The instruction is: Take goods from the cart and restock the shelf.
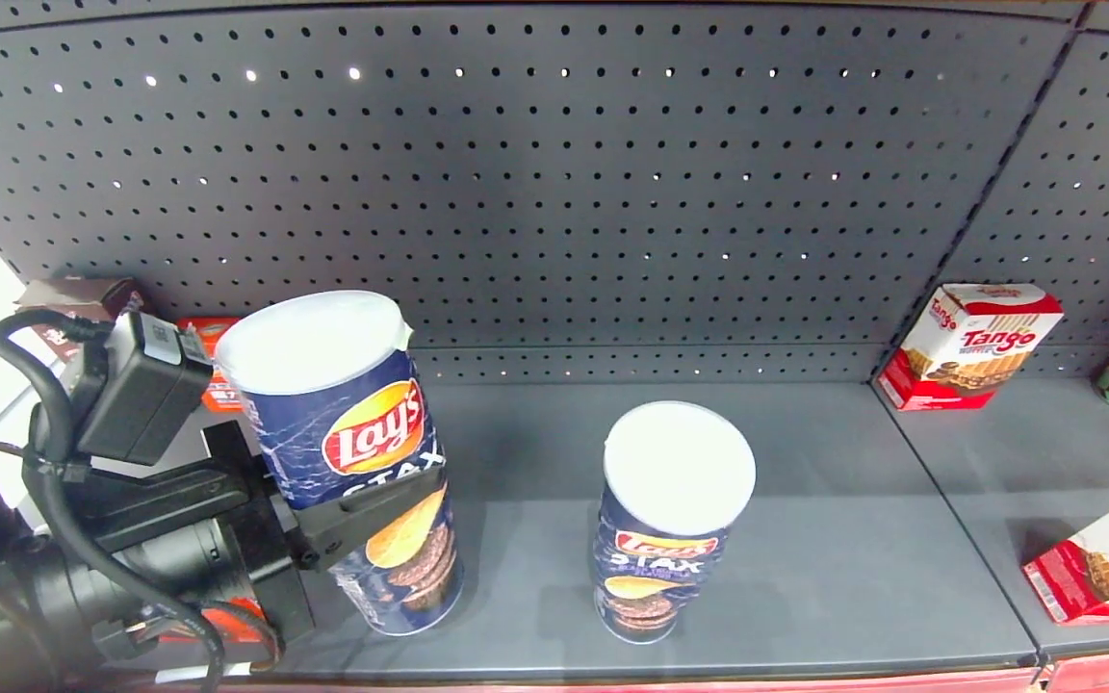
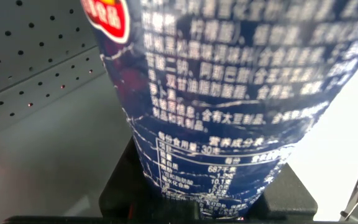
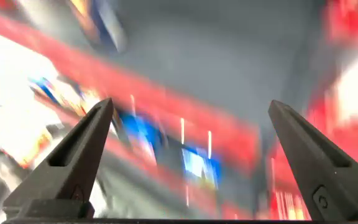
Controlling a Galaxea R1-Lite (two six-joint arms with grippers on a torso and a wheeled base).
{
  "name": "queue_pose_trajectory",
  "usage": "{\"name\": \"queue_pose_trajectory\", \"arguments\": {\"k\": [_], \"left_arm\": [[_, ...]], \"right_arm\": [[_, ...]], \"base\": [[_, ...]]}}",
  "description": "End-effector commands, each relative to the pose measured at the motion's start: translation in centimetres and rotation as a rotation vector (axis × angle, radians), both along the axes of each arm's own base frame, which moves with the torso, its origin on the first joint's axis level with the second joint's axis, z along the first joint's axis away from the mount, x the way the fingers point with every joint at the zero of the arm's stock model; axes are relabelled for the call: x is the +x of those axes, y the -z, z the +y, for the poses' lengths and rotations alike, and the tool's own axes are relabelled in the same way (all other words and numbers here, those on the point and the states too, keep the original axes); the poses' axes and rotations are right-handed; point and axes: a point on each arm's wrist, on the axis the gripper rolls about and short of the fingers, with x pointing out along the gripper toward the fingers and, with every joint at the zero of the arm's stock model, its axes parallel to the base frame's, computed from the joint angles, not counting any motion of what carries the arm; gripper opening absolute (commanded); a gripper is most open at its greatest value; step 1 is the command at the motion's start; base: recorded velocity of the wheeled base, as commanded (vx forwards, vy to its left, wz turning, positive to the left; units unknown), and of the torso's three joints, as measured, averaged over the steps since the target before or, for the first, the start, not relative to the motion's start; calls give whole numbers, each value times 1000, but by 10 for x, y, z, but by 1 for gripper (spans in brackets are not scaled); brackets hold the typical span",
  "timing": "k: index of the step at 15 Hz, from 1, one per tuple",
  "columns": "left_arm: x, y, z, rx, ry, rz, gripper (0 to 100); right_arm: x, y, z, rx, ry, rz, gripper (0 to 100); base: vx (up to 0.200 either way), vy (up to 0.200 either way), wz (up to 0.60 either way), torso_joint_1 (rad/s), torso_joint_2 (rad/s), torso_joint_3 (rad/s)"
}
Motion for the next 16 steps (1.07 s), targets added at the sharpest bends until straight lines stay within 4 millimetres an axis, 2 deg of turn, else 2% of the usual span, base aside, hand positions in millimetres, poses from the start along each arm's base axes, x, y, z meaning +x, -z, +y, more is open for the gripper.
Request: {"name": "queue_pose_trajectory", "arguments": {"k": [1,3,6,7,10,13,16], "left_arm": [[-1,0,0,0,2,-2,0],[-1,0,0,0,2,-2,0],[1,-2,-1,-3,2,-8,0],[2,-6,-2,-9,5,-18,0],[2,-6,-3,-9,8,-21,0],[2,-5,-3,-7,11,-17,0],[1,-5,-3,-7,11,-19,0]], "right_arm": [[-12,10,-5,119,107,-108,100],[-10,18,-5,125,117,-92,100],[-8,17,-4,107,118,-88,100],[-4,16,-1,83,206,-38,100],[-3,16,-2,67,279,-37,100],[1,15,1,45,432,21,100],[-9,17,2,81,542,-110,100]], "base": [[0,0,0,0,0,0],[0,0,0,0,0,0],[0,0,0,0,0,0],[0,0,0,0,0,0],[0,0,0,0,0,0],[0,0,0,0,0,0],[0,0,0,0,0,0]]}}
